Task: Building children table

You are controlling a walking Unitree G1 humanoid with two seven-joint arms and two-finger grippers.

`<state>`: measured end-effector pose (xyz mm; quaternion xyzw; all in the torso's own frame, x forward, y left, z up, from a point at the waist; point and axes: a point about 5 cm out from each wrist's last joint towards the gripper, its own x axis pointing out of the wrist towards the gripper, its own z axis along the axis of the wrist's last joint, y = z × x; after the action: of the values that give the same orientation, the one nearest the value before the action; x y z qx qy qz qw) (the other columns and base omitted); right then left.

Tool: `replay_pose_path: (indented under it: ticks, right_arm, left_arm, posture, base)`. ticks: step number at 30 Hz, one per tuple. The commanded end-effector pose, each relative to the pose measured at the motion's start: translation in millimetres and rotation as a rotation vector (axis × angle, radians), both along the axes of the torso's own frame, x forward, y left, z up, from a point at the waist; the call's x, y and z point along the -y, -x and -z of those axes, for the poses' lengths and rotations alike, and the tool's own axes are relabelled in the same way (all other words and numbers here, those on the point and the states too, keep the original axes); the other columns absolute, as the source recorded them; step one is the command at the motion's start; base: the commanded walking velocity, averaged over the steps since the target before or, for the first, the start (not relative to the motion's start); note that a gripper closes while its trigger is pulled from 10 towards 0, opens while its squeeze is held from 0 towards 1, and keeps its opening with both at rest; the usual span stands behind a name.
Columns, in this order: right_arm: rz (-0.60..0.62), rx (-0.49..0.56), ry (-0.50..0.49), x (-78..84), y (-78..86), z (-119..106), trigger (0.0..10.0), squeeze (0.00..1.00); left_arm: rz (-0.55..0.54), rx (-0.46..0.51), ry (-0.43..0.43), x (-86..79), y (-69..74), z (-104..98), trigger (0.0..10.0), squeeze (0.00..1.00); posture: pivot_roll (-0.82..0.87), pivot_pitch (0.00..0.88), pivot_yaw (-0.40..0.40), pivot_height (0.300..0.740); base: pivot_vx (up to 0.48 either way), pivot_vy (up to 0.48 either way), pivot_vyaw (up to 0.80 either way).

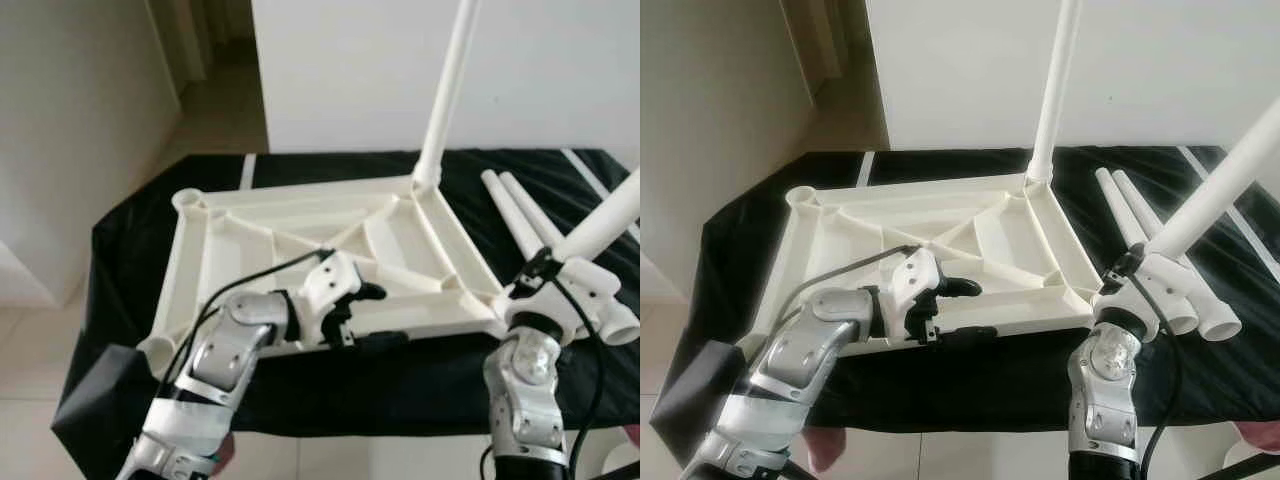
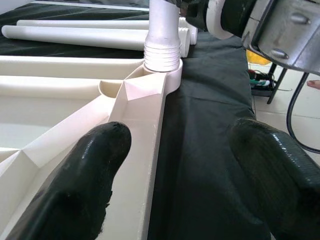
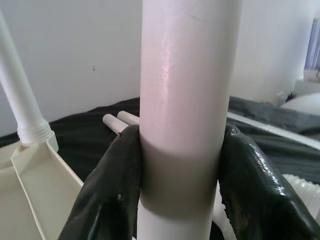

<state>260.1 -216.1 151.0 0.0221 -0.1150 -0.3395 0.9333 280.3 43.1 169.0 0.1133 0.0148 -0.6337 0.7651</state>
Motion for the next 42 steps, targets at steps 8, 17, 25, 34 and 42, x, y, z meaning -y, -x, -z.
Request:
replay_pose_path:
  ticks: [8,17,25,34,42]
  right_arm:
    - [0.038,-0.261,0.117,8.2,12.7,38,10.0,0.00]
    - [0.042,-0.297,0.108,8.8,17.9,47,10.0,0.00]
    - [0.139,-0.300,0.040,10.5,17.8,52,10.0,0.00]
    - [0.261,-0.282,-0.075,16.4,7.6,58,10.0,0.00]
    - [0.218,-0.247,-0.082,10.2,-1.6,53,10.0,0.00]
  left_arm:
    - [-0.087,0.035,0.013,0.4,-4.5,-2,10.0,0.00]
    - [-0.087,0.035,0.013,-0.4,-3.6,-1,10.0,0.00]
    - [-0.085,0.035,0.013,-0.3,-3.2,-1,10.0,0.00]
    - [-0.089,0.032,0.014,-1.0,-4.5,-2,10.0,0.00]
    - [-0.102,0.032,0.018,-1.4,-5.3,-2,10.0,0.00]
  posture:
    - [-0.01,0.000,0.028,0.740]
    - [-0.01,0.000,0.028,0.740]
    - [-0.01,0.000,0.033,0.740]
    - [0.00,0.000,0.036,0.740]
    - [0.01,0.000,0.029,0.740]
  base:
    - [0.000,0.000,0.00]
    - [0.000,0.000,0.00]
    - [0.000,0.000,0.00]
    - [0.000,0.000,0.00]
    - [0.000,0.000,0.00]
